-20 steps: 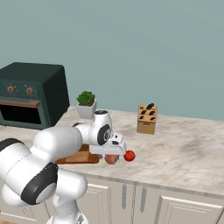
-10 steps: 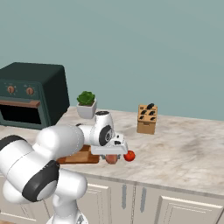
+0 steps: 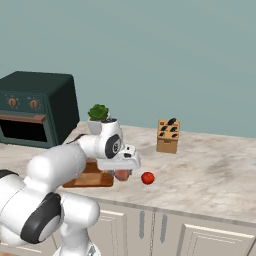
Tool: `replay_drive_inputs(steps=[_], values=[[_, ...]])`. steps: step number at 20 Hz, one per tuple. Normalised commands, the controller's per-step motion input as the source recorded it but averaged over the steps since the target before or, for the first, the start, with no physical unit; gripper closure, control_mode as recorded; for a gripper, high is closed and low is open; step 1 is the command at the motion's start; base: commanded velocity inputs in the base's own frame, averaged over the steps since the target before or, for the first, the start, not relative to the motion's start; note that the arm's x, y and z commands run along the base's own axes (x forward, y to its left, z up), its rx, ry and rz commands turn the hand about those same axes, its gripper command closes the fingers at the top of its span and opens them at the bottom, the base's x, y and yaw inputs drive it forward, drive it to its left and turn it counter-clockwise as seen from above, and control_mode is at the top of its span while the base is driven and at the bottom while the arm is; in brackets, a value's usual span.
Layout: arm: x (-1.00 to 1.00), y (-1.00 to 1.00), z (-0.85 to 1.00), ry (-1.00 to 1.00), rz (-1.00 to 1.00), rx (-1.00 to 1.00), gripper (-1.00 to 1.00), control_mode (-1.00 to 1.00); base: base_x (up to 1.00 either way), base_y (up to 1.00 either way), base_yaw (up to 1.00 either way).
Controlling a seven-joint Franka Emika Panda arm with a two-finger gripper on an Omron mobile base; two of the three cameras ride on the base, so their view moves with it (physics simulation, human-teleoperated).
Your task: Place the avocado, onion, tomato, and bell pepper on the cutting board.
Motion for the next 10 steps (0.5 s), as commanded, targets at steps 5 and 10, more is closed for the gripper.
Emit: replay_drive_inputs(steps=[5, 10], values=[[-0.06, 0.64, 0.45, 0.0, 0.0, -0.05, 1.0, -1.0, 0.0, 0.0, 0.0], [0.0, 0.74, 0.24, 0.02, 0.0, -0.02, 1.0, -1.0, 0.0, 0.0, 0.0]])
